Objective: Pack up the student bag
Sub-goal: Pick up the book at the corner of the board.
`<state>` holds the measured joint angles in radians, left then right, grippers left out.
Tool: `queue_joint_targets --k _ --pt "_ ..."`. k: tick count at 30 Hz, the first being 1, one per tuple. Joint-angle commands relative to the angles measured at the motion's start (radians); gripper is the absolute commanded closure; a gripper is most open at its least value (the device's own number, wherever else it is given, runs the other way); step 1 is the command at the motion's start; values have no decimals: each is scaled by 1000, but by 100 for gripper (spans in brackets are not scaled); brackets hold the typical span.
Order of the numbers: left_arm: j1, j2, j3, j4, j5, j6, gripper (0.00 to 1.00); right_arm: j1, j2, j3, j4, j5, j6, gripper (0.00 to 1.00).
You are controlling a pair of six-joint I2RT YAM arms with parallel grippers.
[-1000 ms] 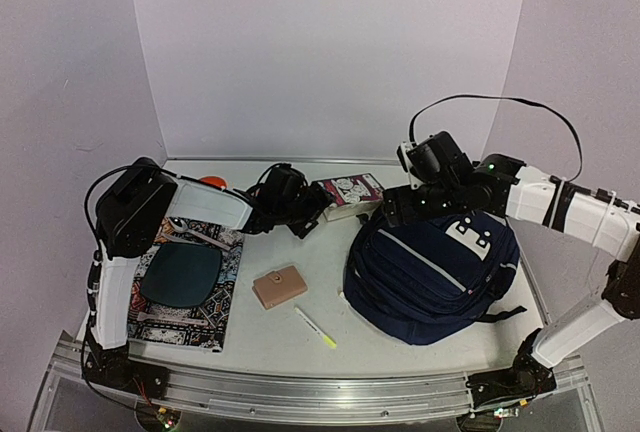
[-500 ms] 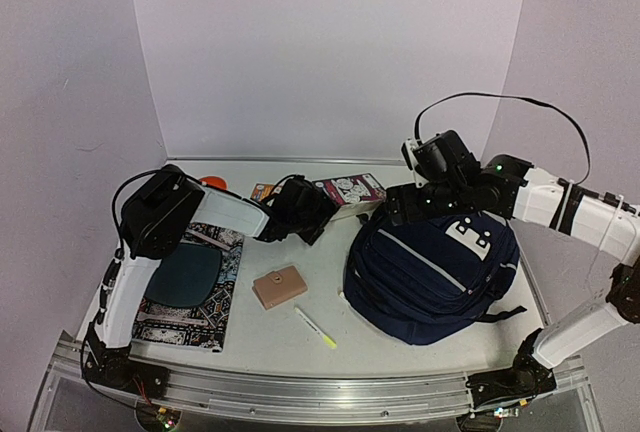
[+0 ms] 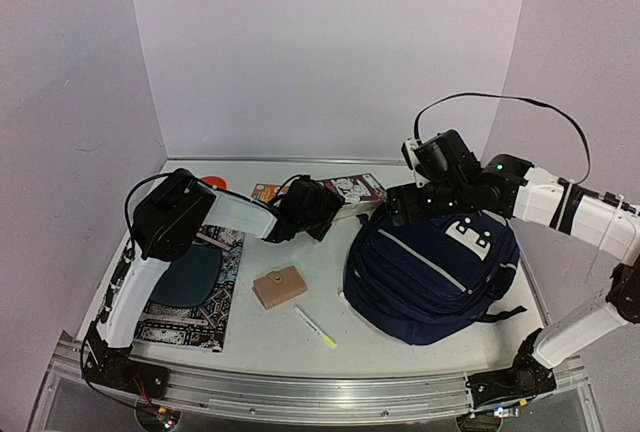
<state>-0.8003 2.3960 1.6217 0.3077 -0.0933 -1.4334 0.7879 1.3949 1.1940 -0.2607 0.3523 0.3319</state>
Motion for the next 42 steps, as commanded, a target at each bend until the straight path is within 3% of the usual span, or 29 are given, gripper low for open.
queue_joint_targets --k 1,7,18,32,36,42 --pt "0 34 35 25 -73 -61 16 -8 -23 -11 -6 13 -17 6" --pt "-5 32 32 41 -137 -71 19 -14 -33 -18 -7 12 -27 5" --pt "-33 7 22 171 -192 85 32 -22 -44 -33 -6 2 -36 5" --pt "-32 57 -3 232 -209 -22 38 -30 -51 -41 -6 -9 -45 5" --pt "-33 63 3 234 -214 -28 46 -32 -52 -42 -6 -10 -46 5" --pt "-33 40 -8 254 -231 -4 76 -33 -52 -44 -6 -19 -47 5"
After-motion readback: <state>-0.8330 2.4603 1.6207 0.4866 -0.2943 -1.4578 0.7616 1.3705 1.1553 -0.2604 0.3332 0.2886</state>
